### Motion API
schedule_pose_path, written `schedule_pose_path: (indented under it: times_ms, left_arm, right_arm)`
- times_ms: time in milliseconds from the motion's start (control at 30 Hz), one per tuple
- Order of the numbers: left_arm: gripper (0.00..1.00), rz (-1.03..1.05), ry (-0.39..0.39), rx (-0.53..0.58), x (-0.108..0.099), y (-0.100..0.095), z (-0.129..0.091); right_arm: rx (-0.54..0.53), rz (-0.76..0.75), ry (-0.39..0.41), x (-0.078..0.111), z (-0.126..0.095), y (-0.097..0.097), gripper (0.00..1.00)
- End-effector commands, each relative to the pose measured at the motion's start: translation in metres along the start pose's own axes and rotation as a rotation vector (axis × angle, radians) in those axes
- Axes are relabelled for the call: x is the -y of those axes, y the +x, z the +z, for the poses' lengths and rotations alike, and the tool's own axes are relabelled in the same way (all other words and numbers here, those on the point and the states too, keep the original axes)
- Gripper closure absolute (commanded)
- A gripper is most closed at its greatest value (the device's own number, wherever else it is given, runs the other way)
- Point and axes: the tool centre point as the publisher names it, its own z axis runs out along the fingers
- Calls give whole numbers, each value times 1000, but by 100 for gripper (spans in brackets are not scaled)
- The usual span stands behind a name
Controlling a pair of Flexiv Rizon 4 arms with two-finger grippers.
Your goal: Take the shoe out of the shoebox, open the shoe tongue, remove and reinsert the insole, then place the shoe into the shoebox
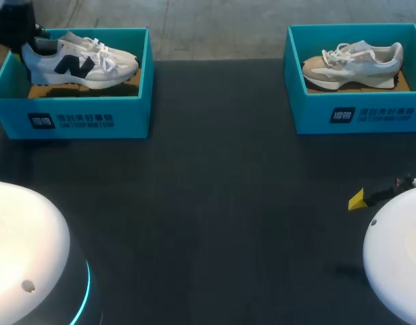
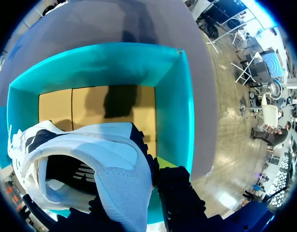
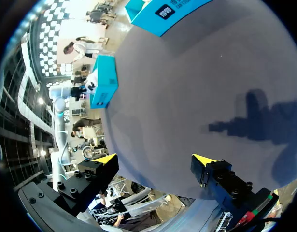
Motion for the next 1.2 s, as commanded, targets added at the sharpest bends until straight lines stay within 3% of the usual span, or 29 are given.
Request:
schedule_pose_path:
  times_ms: [33, 700, 1200]
  left_arm:
    - [100, 3, 17, -2, -7, -1, 12]
    - [100, -2, 54, 15, -4, -4, 37]
    - [100, 20, 53, 24, 18, 2, 27]
  right_arm:
    - [4, 2, -10, 7, -3, 1, 0]
    - [4, 2, -10, 7, -3, 1, 0]
    - [4, 2, -10, 7, -3, 1, 0]
